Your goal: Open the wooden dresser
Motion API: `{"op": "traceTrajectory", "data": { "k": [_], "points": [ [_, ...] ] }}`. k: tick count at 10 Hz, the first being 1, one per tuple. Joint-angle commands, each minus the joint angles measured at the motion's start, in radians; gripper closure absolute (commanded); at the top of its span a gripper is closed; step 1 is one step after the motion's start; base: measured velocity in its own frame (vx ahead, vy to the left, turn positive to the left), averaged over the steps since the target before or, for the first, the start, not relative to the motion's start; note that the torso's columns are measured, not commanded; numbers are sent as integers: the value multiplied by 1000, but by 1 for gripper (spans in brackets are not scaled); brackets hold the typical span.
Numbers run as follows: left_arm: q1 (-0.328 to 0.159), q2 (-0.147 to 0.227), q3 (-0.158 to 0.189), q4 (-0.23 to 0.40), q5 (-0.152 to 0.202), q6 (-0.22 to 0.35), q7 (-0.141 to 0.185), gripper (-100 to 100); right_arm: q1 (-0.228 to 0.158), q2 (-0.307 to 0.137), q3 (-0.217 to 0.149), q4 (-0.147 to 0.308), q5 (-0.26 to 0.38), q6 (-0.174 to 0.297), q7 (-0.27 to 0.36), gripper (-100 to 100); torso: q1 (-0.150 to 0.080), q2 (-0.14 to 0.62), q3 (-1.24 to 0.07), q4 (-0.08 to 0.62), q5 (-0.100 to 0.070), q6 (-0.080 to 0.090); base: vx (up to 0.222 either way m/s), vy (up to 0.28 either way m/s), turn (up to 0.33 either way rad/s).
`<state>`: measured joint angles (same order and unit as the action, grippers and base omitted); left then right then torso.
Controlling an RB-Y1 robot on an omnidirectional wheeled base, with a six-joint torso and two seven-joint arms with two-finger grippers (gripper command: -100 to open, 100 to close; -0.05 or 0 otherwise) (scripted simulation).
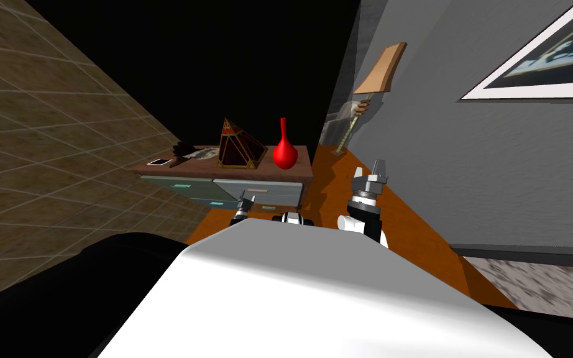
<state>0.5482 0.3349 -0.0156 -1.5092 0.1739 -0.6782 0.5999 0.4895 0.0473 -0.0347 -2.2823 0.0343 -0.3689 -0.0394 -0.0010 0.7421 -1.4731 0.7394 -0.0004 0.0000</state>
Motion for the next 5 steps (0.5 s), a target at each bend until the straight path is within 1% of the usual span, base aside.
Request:
{"op": "traceTrajectory", "data": {
  "k": [1,2,4,5],
  "points": [
    [0,1,1,-3,1,3,1,100,0,0,0,0,0,0,0,0,0,1,0,0,0,0,11,1,1],
    [21,9,-2,-17,-1,-5,8,100,0,0,0,0,0,0,0,0,0,0,0,0,0,0,-88,0,51],
    [36,15,-5,-27,-2,-11,13,100,-1,0,0,0,0,0,0,0,0,4,2,1,0,0,-178,-12,34],
    [52,21,-7,-38,-3,-16,19,100,-1,0,0,0,0,0,0,0,1,0,0,0,0,0,-214,-26,47]
  ]
}}
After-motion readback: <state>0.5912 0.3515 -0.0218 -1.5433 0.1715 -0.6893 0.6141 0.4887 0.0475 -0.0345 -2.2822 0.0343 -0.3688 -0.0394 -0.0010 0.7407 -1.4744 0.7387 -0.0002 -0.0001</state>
